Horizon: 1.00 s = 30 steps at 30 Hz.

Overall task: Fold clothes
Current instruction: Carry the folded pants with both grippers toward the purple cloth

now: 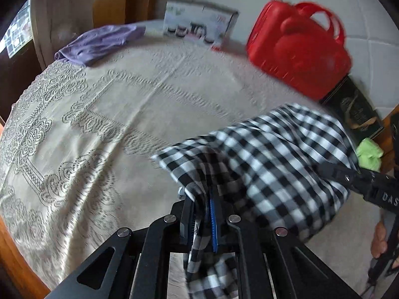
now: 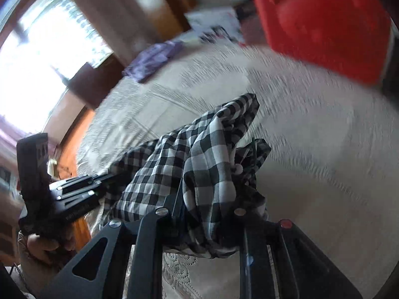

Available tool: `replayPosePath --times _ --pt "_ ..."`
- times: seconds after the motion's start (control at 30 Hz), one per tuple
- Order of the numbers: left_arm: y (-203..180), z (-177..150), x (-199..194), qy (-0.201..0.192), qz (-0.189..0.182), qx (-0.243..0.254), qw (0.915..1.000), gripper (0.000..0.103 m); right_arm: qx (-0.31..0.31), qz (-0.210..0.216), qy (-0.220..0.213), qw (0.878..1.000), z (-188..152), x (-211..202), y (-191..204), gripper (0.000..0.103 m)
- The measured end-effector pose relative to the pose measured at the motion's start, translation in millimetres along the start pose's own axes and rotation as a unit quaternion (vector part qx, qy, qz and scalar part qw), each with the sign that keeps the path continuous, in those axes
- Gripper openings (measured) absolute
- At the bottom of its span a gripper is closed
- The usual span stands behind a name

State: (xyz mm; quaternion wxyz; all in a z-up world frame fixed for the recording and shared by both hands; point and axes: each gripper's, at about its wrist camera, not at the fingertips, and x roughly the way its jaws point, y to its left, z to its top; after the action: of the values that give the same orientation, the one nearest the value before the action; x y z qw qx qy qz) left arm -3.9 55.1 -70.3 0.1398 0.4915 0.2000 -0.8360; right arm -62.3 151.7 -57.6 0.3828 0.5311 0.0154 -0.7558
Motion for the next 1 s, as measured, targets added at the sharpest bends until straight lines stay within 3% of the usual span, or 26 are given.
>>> replayPosePath --times 0.07,0.1,0.17,0.2,0.23,0.3,0.37,0.4,0.43,0.47,0.53,0.63,0.83,1.0 --pt "2 -2 16 0.029 0.002 0.010 0.9995 0.018 0.026 -0.008 0.018 0.999 -13 17 -10 0.018" --pt "2 -4 22 0.037 0.011 0.012 0.9992 0.029 0.034 -0.011 0.022 0.999 -19 22 -13 0.019" --pt "0 -9 30 0.034 0.024 0.011 0.9991 0.063 0.034 -0.013 0.012 0.999 -26 23 -18 0.026" --pt "1 -12 36 0.037 0.032 0.004 0.9988 0.086 0.037 -0.013 0.004 0.999 -27 21 -24 0.035" --pt "3 -15 41 0.040 0.038 -0.007 0.9985 0.088 0.038 -0.019 -0.003 0.999 -27 19 -27 0.047" --pt "9 -20 52 0.050 0.017 -0.035 0.9980 0.088 0.042 -0.037 -0.002 0.998 -24 20 -35 0.058" --pt "11 -25 52 0.036 -0.005 -0.062 0.9974 0.084 0.045 -0.010 0.012 0.999 -23 29 -40 0.058" --pt "8 -25 51 0.034 -0.007 -0.061 0.9975 0.073 0.038 -0.011 0.023 0.999 -23 37 -40 0.058" --pt "5 -25 49 0.034 -0.027 -0.062 0.9971 0.039 0.040 -0.009 0.037 0.998 -23 46 -43 0.058" --pt "4 -25 47 0.036 -0.062 -0.080 0.9942 0.023 0.060 0.012 0.053 0.997 -26 56 -49 0.056" --pt "-8 -27 39 0.020 -0.045 -0.077 0.9958 0.017 0.065 0.031 0.052 0.996 -28 59 -50 0.033" --pt "-17 -24 22 0.005 -0.028 -0.061 0.9977 0.014 0.029 0.024 0.036 0.999 -24 42 -33 0.023" --pt "-17 4 -50 -0.054 -0.006 -0.027 0.9982 0.013 -0.035 0.032 -0.023 0.999 1 -9 16 0.022" --pt "22 28 -86 -0.081 0.002 -0.021 0.9965 0.013 -0.060 0.033 -0.057 0.996 24 -14 69 0.022"
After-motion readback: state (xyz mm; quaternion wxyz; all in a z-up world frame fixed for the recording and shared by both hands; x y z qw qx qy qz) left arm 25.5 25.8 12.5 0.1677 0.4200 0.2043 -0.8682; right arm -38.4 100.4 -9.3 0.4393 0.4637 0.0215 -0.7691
